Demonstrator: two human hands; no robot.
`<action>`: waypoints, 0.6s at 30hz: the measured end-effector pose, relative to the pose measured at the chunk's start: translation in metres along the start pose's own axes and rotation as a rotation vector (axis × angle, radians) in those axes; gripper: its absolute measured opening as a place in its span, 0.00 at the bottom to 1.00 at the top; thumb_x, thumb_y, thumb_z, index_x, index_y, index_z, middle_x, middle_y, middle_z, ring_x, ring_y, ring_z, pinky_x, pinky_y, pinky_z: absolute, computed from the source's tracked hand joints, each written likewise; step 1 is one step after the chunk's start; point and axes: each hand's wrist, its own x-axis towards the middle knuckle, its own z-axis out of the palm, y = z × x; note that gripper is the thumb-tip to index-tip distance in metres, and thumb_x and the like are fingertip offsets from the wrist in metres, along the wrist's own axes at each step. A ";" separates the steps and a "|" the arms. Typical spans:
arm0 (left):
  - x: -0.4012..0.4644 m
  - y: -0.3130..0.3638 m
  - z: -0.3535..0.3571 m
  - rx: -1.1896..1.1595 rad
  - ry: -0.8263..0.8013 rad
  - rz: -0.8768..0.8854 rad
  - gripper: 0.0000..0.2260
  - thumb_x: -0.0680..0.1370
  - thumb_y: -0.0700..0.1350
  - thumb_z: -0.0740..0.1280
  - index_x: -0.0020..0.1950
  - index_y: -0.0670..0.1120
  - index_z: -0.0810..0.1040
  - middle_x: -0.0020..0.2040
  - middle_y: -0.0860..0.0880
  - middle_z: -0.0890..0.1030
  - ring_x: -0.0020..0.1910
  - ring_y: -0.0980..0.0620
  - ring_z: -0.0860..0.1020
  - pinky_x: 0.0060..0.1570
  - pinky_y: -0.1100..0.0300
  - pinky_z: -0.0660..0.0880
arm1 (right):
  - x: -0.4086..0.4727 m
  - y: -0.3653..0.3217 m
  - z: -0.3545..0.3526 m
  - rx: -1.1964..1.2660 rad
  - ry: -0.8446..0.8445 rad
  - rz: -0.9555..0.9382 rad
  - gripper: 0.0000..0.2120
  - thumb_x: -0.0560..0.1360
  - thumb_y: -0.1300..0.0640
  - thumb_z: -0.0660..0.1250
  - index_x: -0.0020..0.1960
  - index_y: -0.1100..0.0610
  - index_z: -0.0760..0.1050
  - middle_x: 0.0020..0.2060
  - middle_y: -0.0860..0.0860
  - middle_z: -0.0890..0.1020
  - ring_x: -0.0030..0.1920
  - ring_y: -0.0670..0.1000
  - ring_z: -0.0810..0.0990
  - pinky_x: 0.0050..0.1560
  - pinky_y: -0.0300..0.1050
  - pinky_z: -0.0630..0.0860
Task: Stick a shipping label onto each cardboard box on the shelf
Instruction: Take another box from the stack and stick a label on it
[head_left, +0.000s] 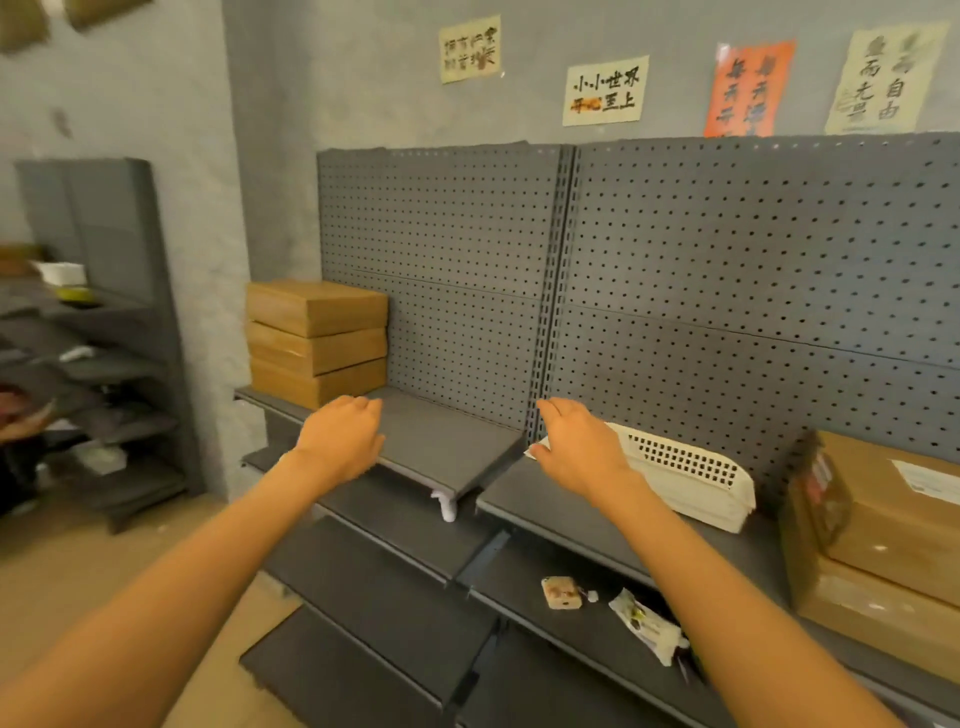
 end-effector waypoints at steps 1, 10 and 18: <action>-0.005 -0.017 -0.001 0.010 0.001 -0.024 0.20 0.80 0.50 0.59 0.68 0.41 0.67 0.65 0.43 0.74 0.64 0.43 0.71 0.60 0.51 0.71 | 0.008 -0.016 0.001 0.015 -0.004 -0.020 0.28 0.79 0.50 0.61 0.74 0.59 0.58 0.72 0.55 0.65 0.73 0.54 0.62 0.69 0.49 0.65; -0.045 -0.144 0.007 0.026 0.002 -0.225 0.16 0.78 0.48 0.60 0.63 0.42 0.71 0.60 0.43 0.76 0.60 0.43 0.73 0.55 0.48 0.74 | 0.073 -0.145 0.033 0.101 -0.045 -0.238 0.32 0.80 0.48 0.59 0.77 0.60 0.50 0.76 0.55 0.58 0.76 0.54 0.54 0.73 0.47 0.57; -0.042 -0.240 0.037 0.107 -0.049 -0.327 0.16 0.78 0.47 0.59 0.64 0.41 0.72 0.61 0.43 0.77 0.62 0.43 0.73 0.57 0.51 0.72 | 0.136 -0.233 0.088 0.160 -0.122 -0.341 0.29 0.79 0.48 0.61 0.75 0.60 0.57 0.72 0.55 0.65 0.73 0.54 0.61 0.69 0.47 0.63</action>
